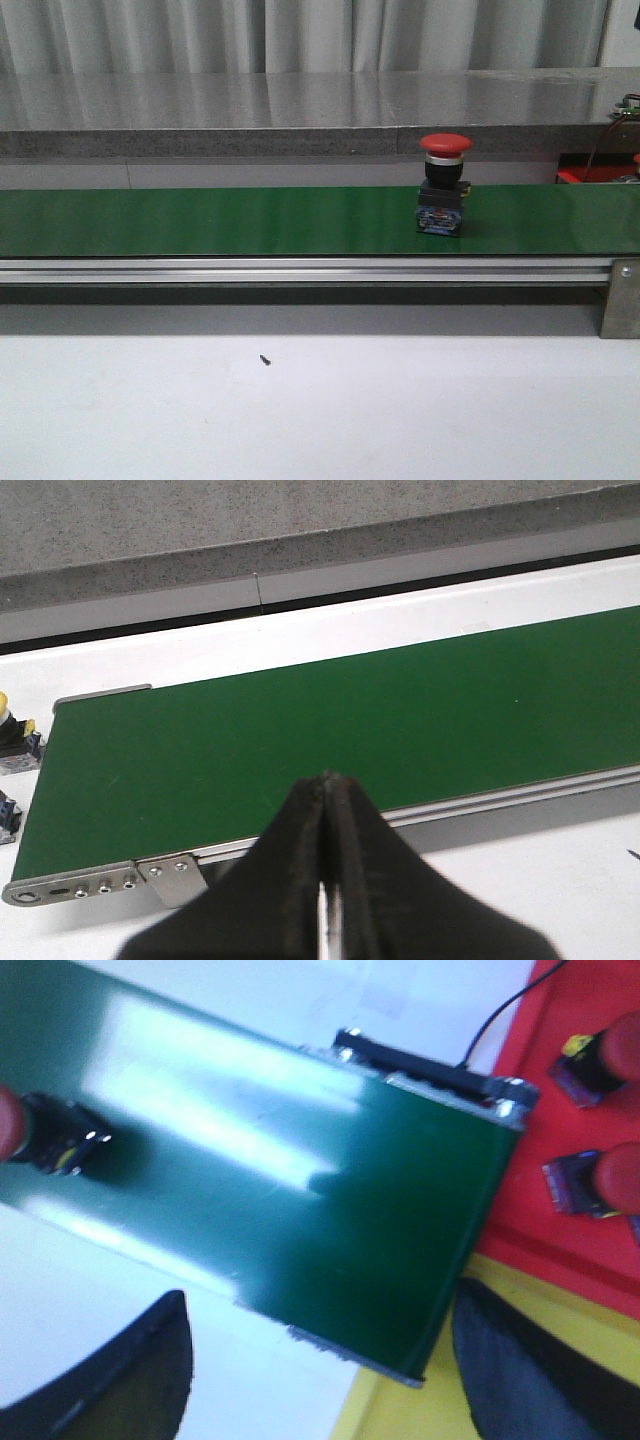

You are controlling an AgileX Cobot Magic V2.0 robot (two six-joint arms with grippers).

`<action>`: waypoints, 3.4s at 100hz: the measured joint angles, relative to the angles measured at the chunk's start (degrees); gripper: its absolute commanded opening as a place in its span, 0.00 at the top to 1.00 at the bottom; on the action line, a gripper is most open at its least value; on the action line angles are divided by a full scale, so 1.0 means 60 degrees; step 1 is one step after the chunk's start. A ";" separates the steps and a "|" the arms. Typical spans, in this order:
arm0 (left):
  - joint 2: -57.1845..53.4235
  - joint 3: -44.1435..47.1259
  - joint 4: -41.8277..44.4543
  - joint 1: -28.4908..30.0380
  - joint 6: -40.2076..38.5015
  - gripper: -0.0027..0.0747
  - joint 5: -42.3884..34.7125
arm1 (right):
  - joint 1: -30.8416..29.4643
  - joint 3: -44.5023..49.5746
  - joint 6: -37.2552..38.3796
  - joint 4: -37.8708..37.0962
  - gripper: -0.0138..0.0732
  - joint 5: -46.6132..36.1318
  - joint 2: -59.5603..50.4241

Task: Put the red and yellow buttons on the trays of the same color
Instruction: 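Grasp the second red button on the belt with the right gripper, then lower the red button into the red tray and open the right gripper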

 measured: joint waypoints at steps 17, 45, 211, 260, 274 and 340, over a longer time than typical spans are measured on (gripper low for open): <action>0.0000 0.0000 0.0000 0.0000 0.0000 0.99 0.0000 | 0.0819 0.1131 -0.0037 -0.0077 0.22 0.0000 -0.0307; 0.0000 0.0000 0.0000 0.0000 0.0000 0.99 0.0000 | 0.1926 0.2171 -0.0087 -0.0223 0.22 -0.0845 -0.0307; 0.0000 0.0000 0.0000 0.0000 0.0000 0.99 0.0000 | -0.0131 -0.0850 -0.0132 -0.0853 0.64 -0.0847 0.1479; 0.0000 0.0000 0.0000 0.0000 0.0000 0.99 0.0000 | -0.2294 -0.4739 0.0102 -0.0391 0.64 -0.0417 0.4329; 0.0000 0.0000 0.0000 0.0000 0.0000 0.99 0.0000 | -0.2464 -0.5257 0.0120 -0.0385 0.64 -0.0437 0.5246; 0.0000 0.0000 0.0000 0.0000 0.0000 0.99 -0.0055 | -0.2691 -0.5528 0.0140 -0.0346 0.64 -0.1944 0.6865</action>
